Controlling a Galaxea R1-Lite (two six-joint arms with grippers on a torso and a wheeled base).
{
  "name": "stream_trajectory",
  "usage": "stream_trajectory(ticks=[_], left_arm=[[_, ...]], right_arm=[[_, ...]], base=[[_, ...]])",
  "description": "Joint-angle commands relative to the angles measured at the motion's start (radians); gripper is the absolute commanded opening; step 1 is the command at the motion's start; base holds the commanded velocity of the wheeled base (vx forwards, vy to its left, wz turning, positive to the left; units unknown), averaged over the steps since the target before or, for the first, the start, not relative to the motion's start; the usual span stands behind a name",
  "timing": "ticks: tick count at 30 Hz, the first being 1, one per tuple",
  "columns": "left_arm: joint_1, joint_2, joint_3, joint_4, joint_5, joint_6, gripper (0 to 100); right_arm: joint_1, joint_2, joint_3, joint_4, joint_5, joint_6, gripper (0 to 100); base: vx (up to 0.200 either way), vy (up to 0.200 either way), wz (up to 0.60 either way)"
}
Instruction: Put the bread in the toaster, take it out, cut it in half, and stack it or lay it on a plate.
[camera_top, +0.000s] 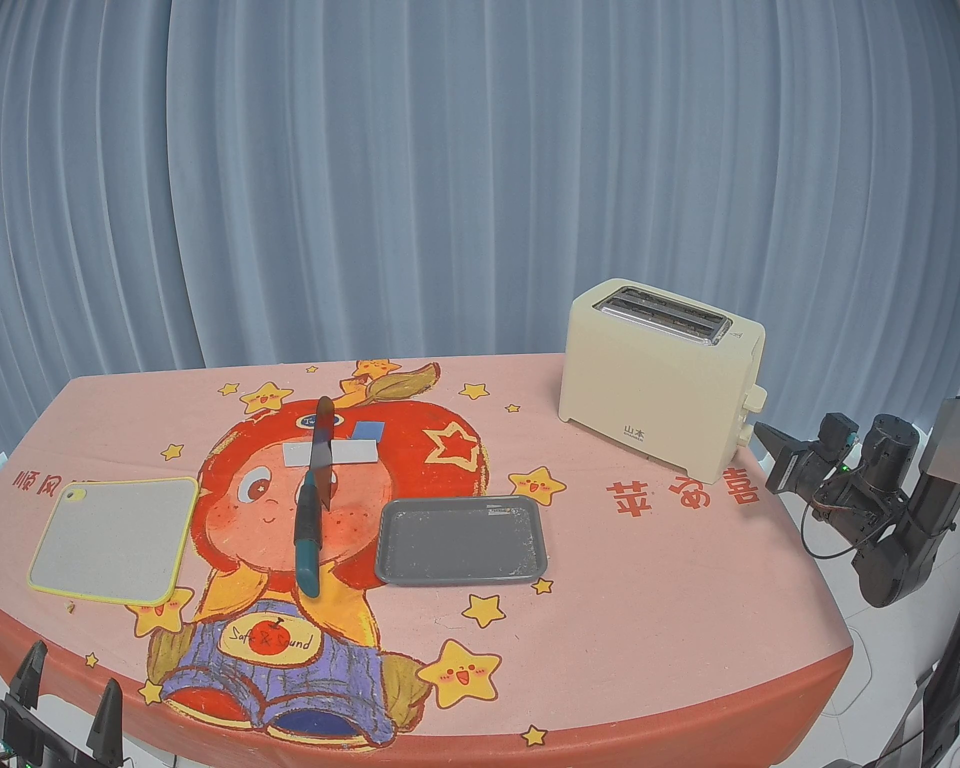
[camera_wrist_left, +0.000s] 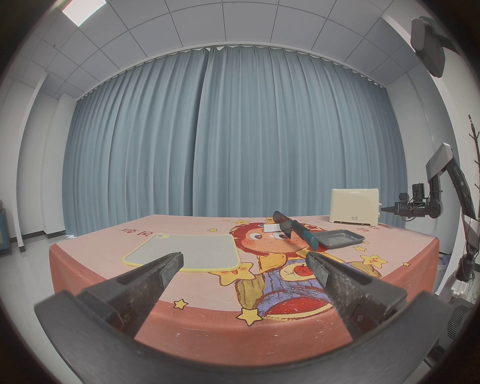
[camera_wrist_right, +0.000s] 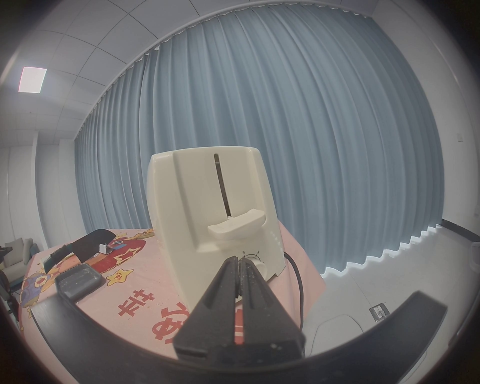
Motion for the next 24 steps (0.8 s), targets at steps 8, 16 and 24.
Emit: stream_trajectory(ticks=[8, 16, 24], left_arm=[[0.0, 0.0, 0.018, -0.001, 0.001, 0.0, 100], [0.0, 0.0, 0.018, -0.001, 0.0, 0.0, 100], [0.0, 0.0, 0.018, -0.001, 0.0, 0.0, 100]], right_arm=[[0.003, 0.004, -0.005, -0.006, 0.013, 0.003, 0], [0.006, 0.034, -0.025, -0.007, 0.01, 0.003, 0], [0.01, 0.04, -0.025, -0.007, 0.007, 0.011, 0]], base=[[0.0, 0.0, 0.0], [0.0, 0.0, 0.0], [0.0, 0.0, 0.0]])
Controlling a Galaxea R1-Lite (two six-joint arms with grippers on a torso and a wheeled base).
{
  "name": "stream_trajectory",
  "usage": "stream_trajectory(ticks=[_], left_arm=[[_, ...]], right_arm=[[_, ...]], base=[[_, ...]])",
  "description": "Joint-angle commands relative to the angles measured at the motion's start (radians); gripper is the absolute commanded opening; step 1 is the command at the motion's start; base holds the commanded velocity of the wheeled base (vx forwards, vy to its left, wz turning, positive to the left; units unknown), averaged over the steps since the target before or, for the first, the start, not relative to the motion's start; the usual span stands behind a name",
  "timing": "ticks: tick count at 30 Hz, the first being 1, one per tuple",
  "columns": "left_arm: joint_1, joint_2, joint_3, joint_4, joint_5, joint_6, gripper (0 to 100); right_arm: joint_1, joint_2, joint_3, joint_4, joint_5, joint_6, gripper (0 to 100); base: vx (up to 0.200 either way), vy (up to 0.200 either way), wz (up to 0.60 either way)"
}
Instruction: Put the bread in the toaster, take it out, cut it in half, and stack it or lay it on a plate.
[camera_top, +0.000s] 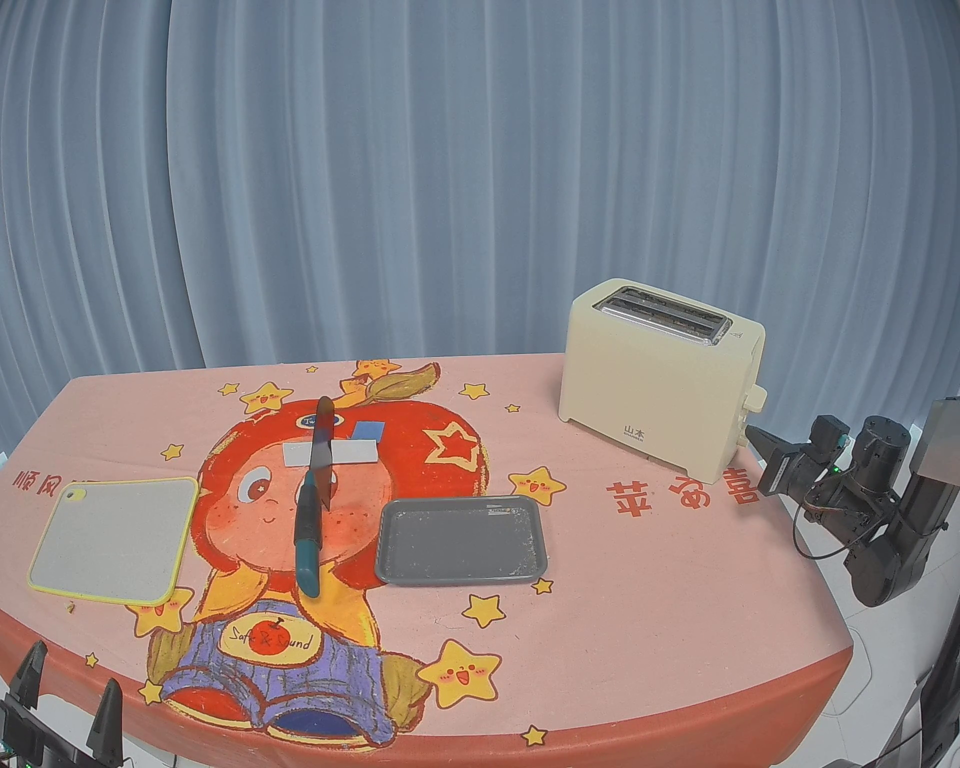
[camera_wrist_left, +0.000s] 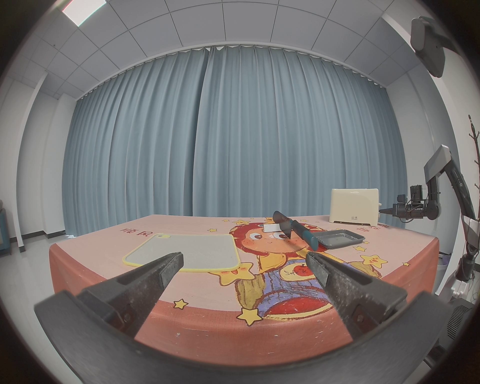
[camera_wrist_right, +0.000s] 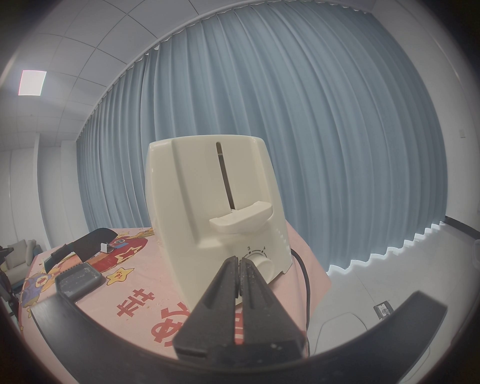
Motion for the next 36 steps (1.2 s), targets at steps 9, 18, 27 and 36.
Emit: stream_trajectory(ticks=[9, 18, 27, 36], left_arm=[[0.0, 0.0, 0.018, 0.0, 0.001, 0.0, 100], [0.0, 0.0, 0.018, 0.0, 0.001, 0.0, 100], [0.002, 0.0, 0.018, 0.0, 0.001, 0.0, 100], [0.0, 0.0, 0.018, 0.0, 0.0, 0.0, 100]], right_arm=[[-0.002, 0.005, 0.003, -0.007, -0.004, -0.002, 0], [0.0, 0.007, 0.009, -0.007, -0.006, -0.002, 0], [0.0, 0.021, 0.012, -0.007, -0.007, -0.003, 0], [0.0, 0.03, 0.014, -0.007, -0.007, -0.008, 0]], base=[[0.0, 0.0, 0.0], [0.0, 0.0, 0.0], [0.0, 0.0, 0.0], [0.0, 0.0, 0.0]])
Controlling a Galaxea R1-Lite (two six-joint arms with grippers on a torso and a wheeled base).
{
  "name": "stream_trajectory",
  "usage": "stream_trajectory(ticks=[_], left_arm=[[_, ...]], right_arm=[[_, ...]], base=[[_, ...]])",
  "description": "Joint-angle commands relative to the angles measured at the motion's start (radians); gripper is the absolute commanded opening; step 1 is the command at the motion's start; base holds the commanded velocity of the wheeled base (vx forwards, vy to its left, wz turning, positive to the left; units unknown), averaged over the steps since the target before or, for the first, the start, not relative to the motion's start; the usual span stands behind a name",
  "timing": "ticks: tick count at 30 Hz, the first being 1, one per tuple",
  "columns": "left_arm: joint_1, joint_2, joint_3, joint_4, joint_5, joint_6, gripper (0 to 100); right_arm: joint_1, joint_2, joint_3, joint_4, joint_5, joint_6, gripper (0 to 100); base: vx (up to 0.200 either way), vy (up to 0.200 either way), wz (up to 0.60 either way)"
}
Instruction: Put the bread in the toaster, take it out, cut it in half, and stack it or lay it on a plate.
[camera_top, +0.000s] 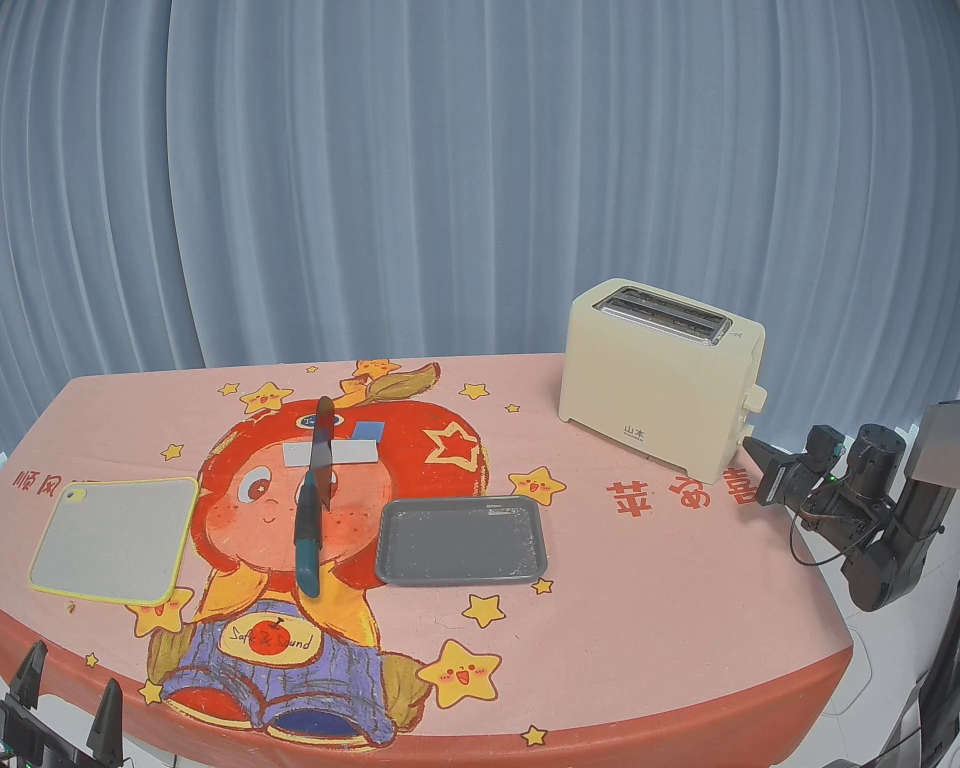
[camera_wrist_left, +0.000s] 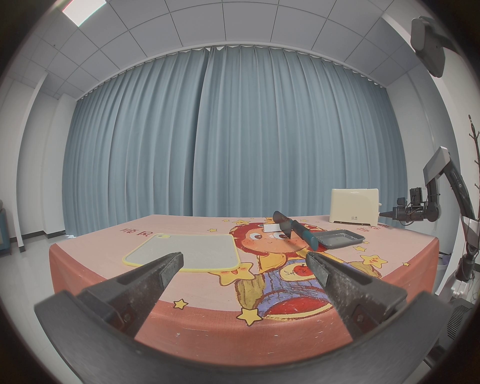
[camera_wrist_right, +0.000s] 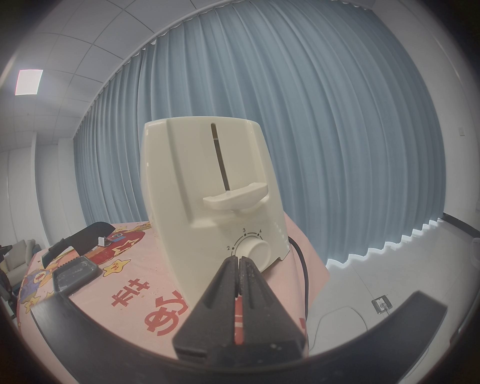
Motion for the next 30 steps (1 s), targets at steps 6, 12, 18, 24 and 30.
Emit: stream_trajectory(ticks=[6, 12, 18, 24, 30], left_arm=[[0.0, 0.0, 0.018, 0.0, 0.001, 0.0, 100], [0.0, 0.0, 0.018, 0.0, 0.001, 0.0, 100], [0.0, 0.0, 0.018, 0.0, 0.001, 0.0, 100], [0.0, 0.0, 0.018, 0.0, 0.001, 0.0, 100], [0.0, 0.0, 0.018, 0.0, 0.001, 0.0, 100]], right_arm=[[0.002, 0.009, 0.007, -0.007, 0.0, -0.003, 0], [0.0, 0.009, 0.01, -0.007, 0.0, -0.004, 0], [0.0, 0.016, 0.016, -0.007, 0.0, -0.006, 0], [0.0, 0.025, 0.015, -0.007, 0.0, -0.006, 0], [0.0, 0.025, 0.015, -0.007, 0.0, -0.006, 0]], base=[[0.0, 0.0, 0.0], [0.0, 0.0, 0.0], [0.0, 0.0, 0.0], [0.0, 0.0, 0.0], [0.0, 0.0, 0.0]])
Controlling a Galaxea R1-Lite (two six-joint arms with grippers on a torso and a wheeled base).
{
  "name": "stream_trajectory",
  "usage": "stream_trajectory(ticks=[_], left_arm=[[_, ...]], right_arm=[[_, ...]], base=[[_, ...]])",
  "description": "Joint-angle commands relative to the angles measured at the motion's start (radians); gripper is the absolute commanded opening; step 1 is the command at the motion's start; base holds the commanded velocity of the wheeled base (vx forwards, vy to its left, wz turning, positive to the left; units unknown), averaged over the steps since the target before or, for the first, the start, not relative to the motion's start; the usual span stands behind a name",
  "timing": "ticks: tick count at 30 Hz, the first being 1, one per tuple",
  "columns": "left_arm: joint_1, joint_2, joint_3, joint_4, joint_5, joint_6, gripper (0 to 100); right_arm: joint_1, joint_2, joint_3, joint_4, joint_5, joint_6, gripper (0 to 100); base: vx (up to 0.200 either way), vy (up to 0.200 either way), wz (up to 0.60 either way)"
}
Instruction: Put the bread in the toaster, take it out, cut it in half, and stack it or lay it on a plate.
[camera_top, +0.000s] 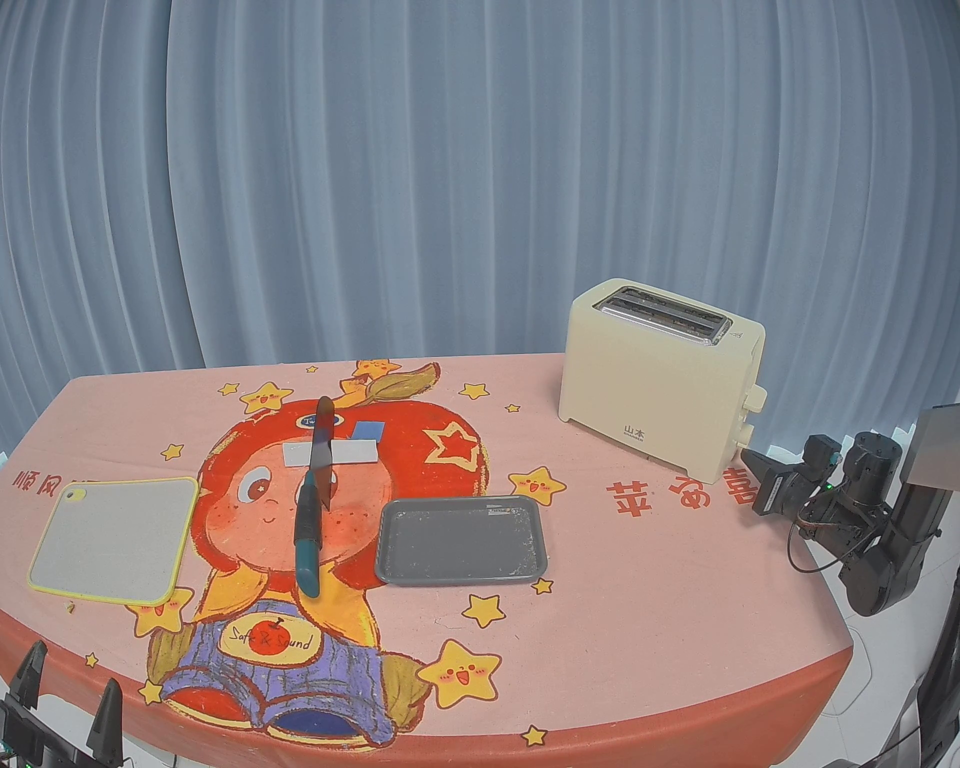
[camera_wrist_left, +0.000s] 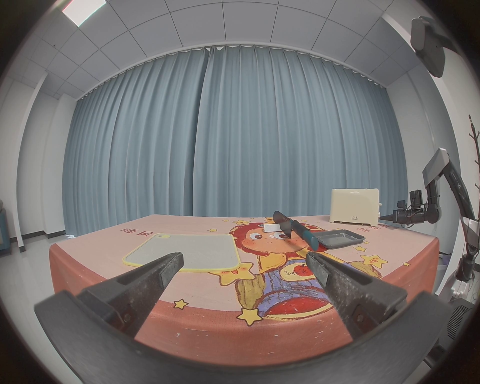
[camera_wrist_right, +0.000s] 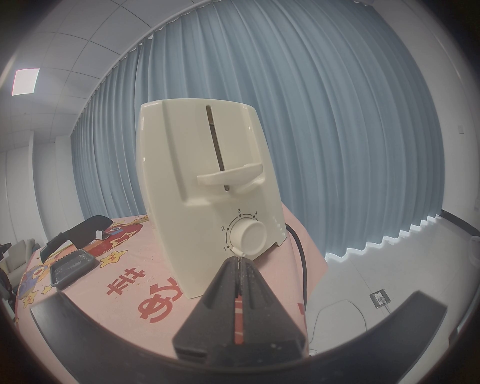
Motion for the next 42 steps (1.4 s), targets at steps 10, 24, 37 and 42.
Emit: stream_trajectory(ticks=[10, 24, 37, 42], left_arm=[[0.0, 0.0, 0.018, 0.0, 0.001, 0.0, 100], [0.0, 0.0, 0.018, 0.0, 0.0, 0.0, 100], [0.0, 0.0, 0.018, 0.0, 0.0, 0.0, 100], [0.0, 0.0, 0.018, 0.0, 0.001, 0.0, 100]], right_arm=[[0.0, 0.011, -0.003, -0.007, 0.001, 0.0, 0], [-0.006, 0.013, -0.008, -0.007, 0.001, 0.002, 0], [-0.01, 0.023, -0.014, -0.007, 0.001, 0.005, 0], [0.002, 0.013, 0.0, -0.007, 0.001, 0.003, 0]], base=[[0.0, 0.0, 0.0], [0.0, 0.0, 0.0], [0.0, 0.0, 0.0], [0.0, 0.0, 0.0]])
